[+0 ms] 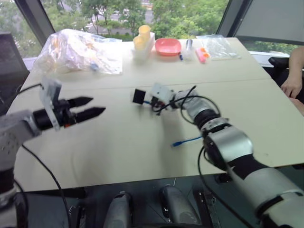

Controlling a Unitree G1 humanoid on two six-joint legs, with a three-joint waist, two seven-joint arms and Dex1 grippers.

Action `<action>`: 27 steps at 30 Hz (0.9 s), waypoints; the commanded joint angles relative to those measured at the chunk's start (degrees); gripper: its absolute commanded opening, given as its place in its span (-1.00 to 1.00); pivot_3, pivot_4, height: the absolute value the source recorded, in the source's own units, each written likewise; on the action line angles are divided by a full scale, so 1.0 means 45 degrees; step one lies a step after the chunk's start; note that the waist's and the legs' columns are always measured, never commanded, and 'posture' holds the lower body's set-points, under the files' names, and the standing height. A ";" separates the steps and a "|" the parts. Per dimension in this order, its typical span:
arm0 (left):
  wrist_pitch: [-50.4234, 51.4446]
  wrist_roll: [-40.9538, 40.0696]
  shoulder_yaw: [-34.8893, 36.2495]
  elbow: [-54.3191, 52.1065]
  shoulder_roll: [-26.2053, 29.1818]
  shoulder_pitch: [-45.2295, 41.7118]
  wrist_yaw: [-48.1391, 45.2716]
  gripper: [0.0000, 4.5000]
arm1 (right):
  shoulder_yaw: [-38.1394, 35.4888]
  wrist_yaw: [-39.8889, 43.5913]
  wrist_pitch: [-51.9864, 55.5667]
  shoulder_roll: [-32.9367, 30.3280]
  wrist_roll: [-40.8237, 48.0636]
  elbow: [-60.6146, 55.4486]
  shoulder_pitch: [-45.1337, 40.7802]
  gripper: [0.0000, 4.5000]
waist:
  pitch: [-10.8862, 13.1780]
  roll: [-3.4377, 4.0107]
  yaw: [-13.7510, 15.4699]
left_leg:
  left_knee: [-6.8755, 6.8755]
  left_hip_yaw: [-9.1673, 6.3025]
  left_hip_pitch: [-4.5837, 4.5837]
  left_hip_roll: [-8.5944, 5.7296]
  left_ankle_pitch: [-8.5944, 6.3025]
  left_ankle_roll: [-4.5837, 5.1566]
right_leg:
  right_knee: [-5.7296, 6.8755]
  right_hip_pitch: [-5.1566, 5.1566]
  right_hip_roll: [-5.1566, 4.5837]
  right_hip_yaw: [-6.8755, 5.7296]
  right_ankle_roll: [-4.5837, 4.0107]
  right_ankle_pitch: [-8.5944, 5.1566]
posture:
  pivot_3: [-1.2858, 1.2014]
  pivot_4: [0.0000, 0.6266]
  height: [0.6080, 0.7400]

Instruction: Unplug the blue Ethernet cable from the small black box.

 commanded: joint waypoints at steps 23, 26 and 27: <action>-0.7631 0.6661 -0.4611 1.4659 -0.4813 -0.9474 -0.6700 1.00 | 0.0570 0.1944 0.1044 -0.1745 0.1365 -0.8422 0.2189 -0.97 | 0.0001 0.0001 0.0321 | 0.0020 0.0018 -0.0152 0.0008 -0.0004 0.0004 | 0.0072 -0.0182 0.0034 0.0026 0.0010 -0.0002 | 0.03 -0.52 0.93; -0.7854 0.6773 -0.4202 1.5076 -0.4959 -0.9641 -0.6472 1.00 | 0.0591 0.1898 0.1296 -0.1801 0.1434 -0.8709 0.2278 -0.97 | 0.0001 0.0001 0.0334 | 0.0026 0.0018 -0.0156 0.0007 -0.0004 0.0004 | 0.0072 -0.0182 0.0031 0.0027 0.0011 -0.0002 | 0.03 -0.52 0.93; -0.7897 0.6754 -0.3991 1.5228 -0.4976 -0.9700 -0.6245 1.00 | 0.0602 0.1853 0.1339 -0.1832 0.1435 -0.8739 0.2305 -0.97 | 0.0001 0.0001 0.0335 | 0.0026 0.0018 -0.0156 0.0007 -0.0004 0.0004 | 0.0072 -0.0182 0.0031 0.0027 0.0010 -0.0002 | 0.03 -0.52 0.93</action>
